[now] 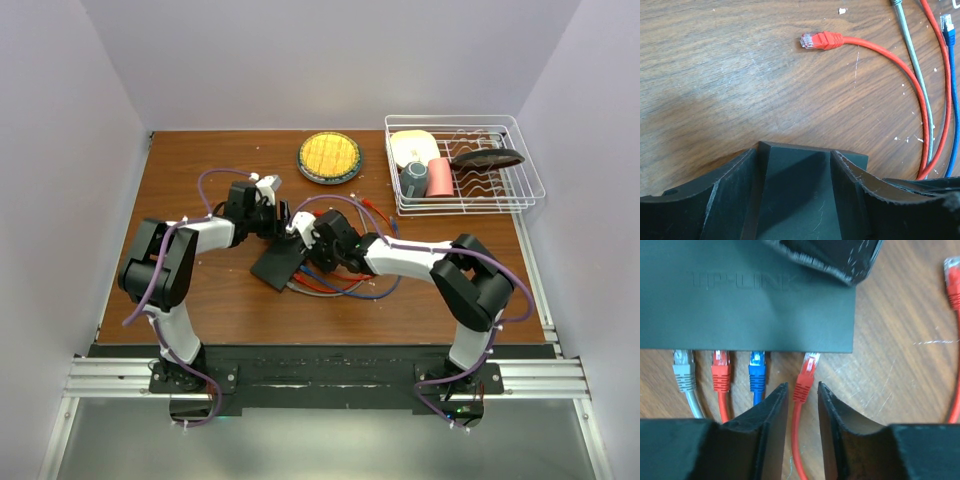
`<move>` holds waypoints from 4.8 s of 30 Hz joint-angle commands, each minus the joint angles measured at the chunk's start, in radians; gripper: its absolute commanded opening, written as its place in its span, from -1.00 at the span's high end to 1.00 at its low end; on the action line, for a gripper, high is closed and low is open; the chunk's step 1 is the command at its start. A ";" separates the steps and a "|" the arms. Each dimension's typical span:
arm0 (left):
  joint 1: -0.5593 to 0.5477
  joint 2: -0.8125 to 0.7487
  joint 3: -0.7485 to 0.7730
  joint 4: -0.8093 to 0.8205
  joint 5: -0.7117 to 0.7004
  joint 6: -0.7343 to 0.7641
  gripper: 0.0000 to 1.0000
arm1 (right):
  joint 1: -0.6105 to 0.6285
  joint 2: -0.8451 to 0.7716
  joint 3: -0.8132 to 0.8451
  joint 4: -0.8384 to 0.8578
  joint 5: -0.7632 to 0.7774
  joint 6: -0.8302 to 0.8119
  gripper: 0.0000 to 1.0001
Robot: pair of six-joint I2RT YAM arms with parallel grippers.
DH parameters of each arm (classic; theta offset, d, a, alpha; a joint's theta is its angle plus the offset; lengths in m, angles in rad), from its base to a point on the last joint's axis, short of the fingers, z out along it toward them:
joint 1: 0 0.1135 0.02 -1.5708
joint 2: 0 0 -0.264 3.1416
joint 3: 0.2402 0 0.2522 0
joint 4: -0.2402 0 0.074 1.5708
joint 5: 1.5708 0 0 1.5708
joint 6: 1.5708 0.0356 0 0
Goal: Insert the plug into the switch port
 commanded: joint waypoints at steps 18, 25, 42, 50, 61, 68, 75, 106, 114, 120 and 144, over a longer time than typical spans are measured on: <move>-0.005 0.037 0.021 -0.032 -0.015 0.015 -0.31 | -0.004 0.077 0.042 -0.023 0.018 0.043 0.53; -0.005 0.030 0.020 -0.035 -0.015 0.018 -0.31 | -0.007 0.105 0.057 -0.039 0.025 0.051 0.57; -0.005 0.031 0.021 -0.039 -0.020 0.020 -0.31 | -0.030 0.057 0.039 -0.095 0.029 0.063 1.00; -0.005 0.033 0.023 -0.042 -0.021 0.020 -0.31 | -0.030 0.014 0.016 -0.092 0.011 0.069 1.00; -0.005 0.036 0.021 -0.046 -0.023 0.015 -0.31 | -0.030 -0.004 0.023 -0.069 0.012 0.083 1.00; -0.005 0.034 0.021 -0.046 -0.020 0.017 -0.31 | -0.028 0.023 0.071 -0.070 0.017 0.081 1.00; -0.005 0.034 0.021 -0.046 -0.015 0.015 -0.31 | -0.030 0.050 0.125 -0.075 0.022 0.080 1.00; -0.005 0.034 0.000 -0.042 0.063 0.015 -0.09 | -0.030 0.125 0.080 0.166 -0.005 0.115 1.00; -0.013 0.031 -0.016 -0.055 0.112 0.017 0.06 | -0.030 0.100 0.077 0.215 -0.005 0.118 1.00; -0.031 0.034 -0.017 -0.074 0.135 0.026 0.14 | -0.030 0.109 0.117 0.221 -0.006 0.109 1.00; -0.142 -0.013 -0.028 -0.221 0.221 -0.002 0.31 | -0.053 0.119 0.156 0.430 0.041 0.218 1.00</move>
